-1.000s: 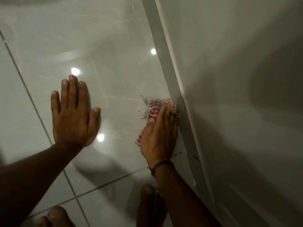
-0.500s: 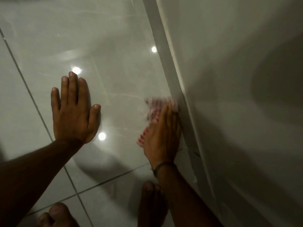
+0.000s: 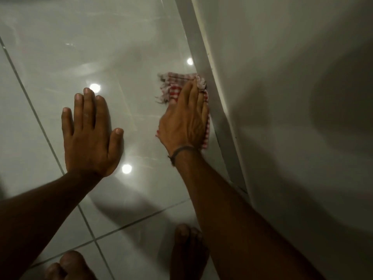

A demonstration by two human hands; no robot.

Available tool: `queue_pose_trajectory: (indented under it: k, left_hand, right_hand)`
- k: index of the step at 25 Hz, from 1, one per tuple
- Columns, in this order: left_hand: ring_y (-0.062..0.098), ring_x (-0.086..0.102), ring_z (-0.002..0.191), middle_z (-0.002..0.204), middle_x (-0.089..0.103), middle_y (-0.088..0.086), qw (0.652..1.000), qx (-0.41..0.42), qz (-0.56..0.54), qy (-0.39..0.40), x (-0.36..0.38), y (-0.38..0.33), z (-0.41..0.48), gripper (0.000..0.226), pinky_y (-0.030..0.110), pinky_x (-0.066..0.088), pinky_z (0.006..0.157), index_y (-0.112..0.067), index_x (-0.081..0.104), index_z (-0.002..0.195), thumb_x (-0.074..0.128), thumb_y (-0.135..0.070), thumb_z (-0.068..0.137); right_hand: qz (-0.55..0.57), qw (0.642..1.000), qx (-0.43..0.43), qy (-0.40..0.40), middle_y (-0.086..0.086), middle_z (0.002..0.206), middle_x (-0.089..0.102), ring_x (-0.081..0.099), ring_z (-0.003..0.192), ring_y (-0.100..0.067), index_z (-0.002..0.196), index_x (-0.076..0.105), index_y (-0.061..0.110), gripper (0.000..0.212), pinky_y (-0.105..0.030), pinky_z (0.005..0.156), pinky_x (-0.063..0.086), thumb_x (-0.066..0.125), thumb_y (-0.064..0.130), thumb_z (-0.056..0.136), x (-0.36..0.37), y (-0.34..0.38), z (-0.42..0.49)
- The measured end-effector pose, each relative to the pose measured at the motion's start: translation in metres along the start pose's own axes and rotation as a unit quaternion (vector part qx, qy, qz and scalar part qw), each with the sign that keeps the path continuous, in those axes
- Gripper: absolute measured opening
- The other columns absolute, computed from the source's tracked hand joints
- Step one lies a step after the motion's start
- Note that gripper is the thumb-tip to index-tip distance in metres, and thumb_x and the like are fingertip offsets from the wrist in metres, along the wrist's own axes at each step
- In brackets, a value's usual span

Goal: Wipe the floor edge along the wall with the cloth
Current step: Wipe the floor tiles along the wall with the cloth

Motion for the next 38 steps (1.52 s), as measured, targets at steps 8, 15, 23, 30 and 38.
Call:
queue_pose_trajectory:
  k: [8, 15, 23, 30, 38]
  left_hand:
    - [0.039, 0.005, 0.171, 0.184, 0.007, 0.024, 1.000, 0.000, -0.003, 0.000, 0.002, 0.001, 0.000, 0.082, 0.054, -0.001, 0.137, -0.001, 0.013, 0.174, 0.029, -0.048, 0.109]
    - [0.041, 0.007, 0.171, 0.183, 0.009, 0.026, 1.000, 0.005, -0.005, -0.004, 0.001, 0.000, -0.001, 0.082, 0.060, 0.006, 0.137, 0.001, 0.016, 0.174, 0.028, -0.047, 0.109]
    - [0.039, 0.006, 0.171, 0.183, 0.009, 0.025, 1.000, 0.010, -0.003, -0.009, 0.006, 0.005, -0.001, 0.082, 0.061, 0.007, 0.137, 0.001, 0.016, 0.174, 0.029, -0.047, 0.108]
    - [0.038, 0.005, 0.172, 0.184, 0.008, 0.023, 1.000, 0.006, -0.008, 0.000, 0.008, 0.006, -0.001, 0.083, 0.060, 0.006, 0.137, 0.000, 0.015, 0.174, 0.030, -0.047, 0.108]
    - [0.036, -0.001, 0.172, 0.185, 0.001, 0.022, 0.999, -0.002, -0.025, 0.031, 0.009, 0.006, -0.002, 0.081, 0.057, 0.000, 0.138, -0.003, 0.007, 0.175, 0.028, -0.048, 0.111]
  right_hand:
    - [-0.087, 0.996, 0.011, -0.007, -0.012, 0.169, 0.028, 0.033, 0.153, -0.034, 0.162, 0.021, 0.007, 0.073, -0.046, 0.124, 0.025, 0.050, 0.022, 0.097, 0.034, -0.142, -0.166]
    - [-0.083, 0.995, -0.060, -0.018, -0.013, 0.171, 0.024, 0.026, 0.157, -0.032, 0.162, 0.022, 0.008, 0.063, -0.048, 0.124, 0.027, 0.035, 0.032, 0.105, 0.026, -0.081, -0.096]
    - [-0.006, 0.981, -0.187, -0.055, -0.013, 0.173, 0.018, 0.017, 0.160, -0.028, 0.162, 0.020, 0.008, 0.073, -0.043, 0.129, 0.009, 0.036, 0.049, 0.104, -0.017, 0.077, 0.108]
    - [0.016, 0.979, -0.195, -0.052, -0.014, 0.171, 0.024, 0.018, 0.160, -0.027, 0.161, 0.022, 0.008, 0.064, -0.043, 0.130, 0.007, 0.038, 0.027, 0.102, -0.016, 0.057, 0.085]
    - [0.055, 0.989, -0.127, -0.049, -0.014, 0.166, 0.037, 0.029, 0.156, -0.029, 0.157, 0.036, 0.006, 0.071, -0.050, 0.124, 0.032, 0.044, 0.006, 0.086, 0.015, -0.102, -0.115]
Point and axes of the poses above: each hand's wrist, its own z-axis towards the middle knuckle, its own x-axis out of the palm, y = z × x, the point moved 10 cm from there along z, towards the middle knuckle
